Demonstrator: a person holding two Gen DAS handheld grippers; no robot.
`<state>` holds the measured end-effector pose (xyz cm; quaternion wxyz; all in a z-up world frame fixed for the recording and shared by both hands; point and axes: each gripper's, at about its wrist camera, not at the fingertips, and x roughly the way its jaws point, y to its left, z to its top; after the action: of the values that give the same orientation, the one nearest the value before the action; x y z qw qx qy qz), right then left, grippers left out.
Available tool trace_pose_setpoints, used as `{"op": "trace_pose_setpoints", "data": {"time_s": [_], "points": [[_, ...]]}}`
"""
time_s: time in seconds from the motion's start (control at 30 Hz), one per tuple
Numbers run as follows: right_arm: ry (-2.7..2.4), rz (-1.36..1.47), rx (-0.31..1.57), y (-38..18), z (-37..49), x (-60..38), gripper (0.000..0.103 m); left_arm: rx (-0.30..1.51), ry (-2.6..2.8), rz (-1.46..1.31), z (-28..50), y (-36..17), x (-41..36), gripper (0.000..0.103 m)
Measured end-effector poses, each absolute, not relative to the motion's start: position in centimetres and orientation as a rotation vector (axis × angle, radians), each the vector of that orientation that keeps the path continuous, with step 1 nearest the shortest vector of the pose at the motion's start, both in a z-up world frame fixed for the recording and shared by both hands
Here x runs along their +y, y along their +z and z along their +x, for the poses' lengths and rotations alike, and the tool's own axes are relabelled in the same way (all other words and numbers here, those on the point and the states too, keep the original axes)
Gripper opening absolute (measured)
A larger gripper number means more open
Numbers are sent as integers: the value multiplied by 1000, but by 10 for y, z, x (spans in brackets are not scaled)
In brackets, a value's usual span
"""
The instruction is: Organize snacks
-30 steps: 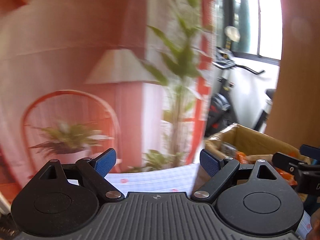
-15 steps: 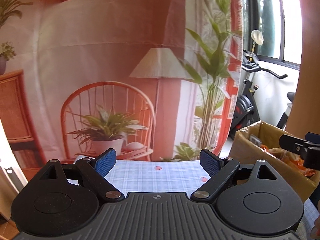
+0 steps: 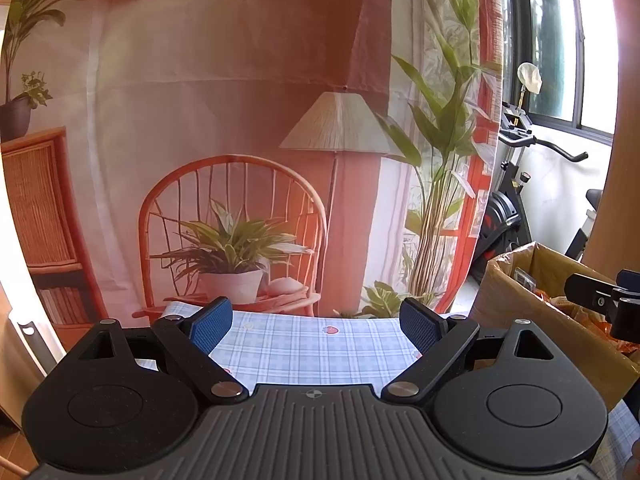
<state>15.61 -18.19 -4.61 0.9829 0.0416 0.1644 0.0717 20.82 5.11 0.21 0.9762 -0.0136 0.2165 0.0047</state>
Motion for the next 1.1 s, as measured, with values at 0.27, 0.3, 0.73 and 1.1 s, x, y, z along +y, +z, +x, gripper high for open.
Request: {"op": "trace_pose_setpoints", "data": {"time_s": [0.27, 0.3, 0.73, 1.1], "points": [[145, 87, 332, -46, 155, -182, 103, 426, 11, -22, 206, 4, 49, 92], [145, 89, 332, -46, 155, -184, 103, 424, 12, -20, 206, 5, 49, 92], [149, 99, 315, -43, 153, -186, 103, 385, 17, -9, 204, 14, 48, 92], [153, 99, 308, -41, 151, -185, 103, 368, 12, -3, 203, 18, 49, 92]]}}
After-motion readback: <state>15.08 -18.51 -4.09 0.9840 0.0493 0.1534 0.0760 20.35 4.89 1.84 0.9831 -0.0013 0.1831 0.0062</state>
